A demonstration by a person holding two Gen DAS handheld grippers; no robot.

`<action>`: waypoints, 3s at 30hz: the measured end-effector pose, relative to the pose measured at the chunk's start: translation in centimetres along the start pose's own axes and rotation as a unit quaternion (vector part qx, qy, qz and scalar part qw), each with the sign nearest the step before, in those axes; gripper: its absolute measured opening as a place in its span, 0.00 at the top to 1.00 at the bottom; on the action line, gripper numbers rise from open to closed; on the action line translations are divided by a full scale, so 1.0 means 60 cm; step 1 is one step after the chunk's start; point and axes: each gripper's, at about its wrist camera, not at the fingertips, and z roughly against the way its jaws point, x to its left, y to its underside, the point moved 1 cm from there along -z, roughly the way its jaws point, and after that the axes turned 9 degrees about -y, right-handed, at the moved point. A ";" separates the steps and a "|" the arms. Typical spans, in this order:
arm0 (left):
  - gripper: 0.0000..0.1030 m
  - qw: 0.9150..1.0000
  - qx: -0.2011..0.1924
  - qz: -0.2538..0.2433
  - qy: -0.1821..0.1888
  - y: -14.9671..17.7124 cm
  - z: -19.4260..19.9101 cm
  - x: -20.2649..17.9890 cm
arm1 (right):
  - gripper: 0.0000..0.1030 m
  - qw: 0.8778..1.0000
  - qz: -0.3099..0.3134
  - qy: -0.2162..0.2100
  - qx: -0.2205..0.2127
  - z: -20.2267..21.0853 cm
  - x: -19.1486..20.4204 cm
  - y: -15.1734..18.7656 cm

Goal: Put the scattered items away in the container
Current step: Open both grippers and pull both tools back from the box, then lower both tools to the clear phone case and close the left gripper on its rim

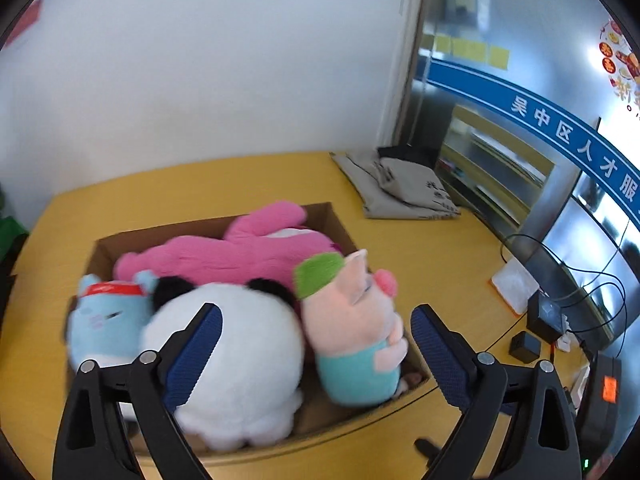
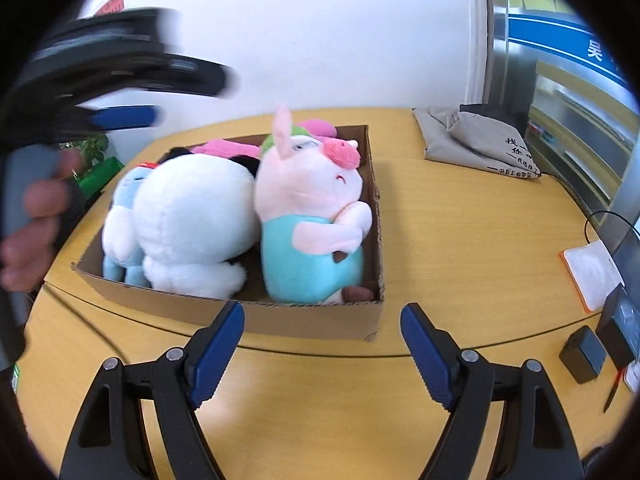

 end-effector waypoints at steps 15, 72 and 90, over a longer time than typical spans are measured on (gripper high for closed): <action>0.02 0.992 0.017 0.013 -0.124 0.246 0.135 0.103 | 0.21 0.996 0.051 0.053 -0.045 0.080 0.133 0.037; 0.02 0.993 0.052 0.051 -0.092 0.317 0.148 0.110 | 0.21 0.997 0.050 0.055 -0.030 0.094 0.156 0.077; 0.03 0.982 0.176 0.034 -0.053 0.487 0.130 0.117 | 0.21 0.992 0.025 0.031 0.118 0.054 0.122 0.279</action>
